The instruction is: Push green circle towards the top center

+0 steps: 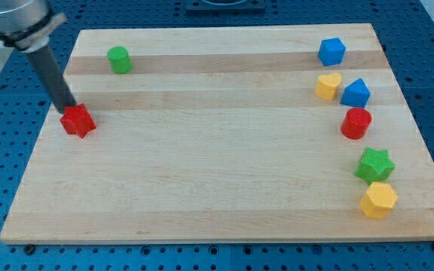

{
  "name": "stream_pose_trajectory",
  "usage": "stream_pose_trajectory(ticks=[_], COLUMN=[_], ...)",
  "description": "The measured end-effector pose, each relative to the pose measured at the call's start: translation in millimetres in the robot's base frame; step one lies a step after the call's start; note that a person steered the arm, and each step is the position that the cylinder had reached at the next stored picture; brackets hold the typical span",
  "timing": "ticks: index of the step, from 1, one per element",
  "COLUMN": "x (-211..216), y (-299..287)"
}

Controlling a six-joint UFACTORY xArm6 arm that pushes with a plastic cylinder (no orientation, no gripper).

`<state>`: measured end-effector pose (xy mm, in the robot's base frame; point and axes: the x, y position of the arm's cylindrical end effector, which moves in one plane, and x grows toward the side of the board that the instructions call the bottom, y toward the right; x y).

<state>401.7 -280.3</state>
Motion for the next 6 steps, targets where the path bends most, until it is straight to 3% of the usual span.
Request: stream_pose_trajectory(ticks=[6], x=[-74.5], y=[34.3])
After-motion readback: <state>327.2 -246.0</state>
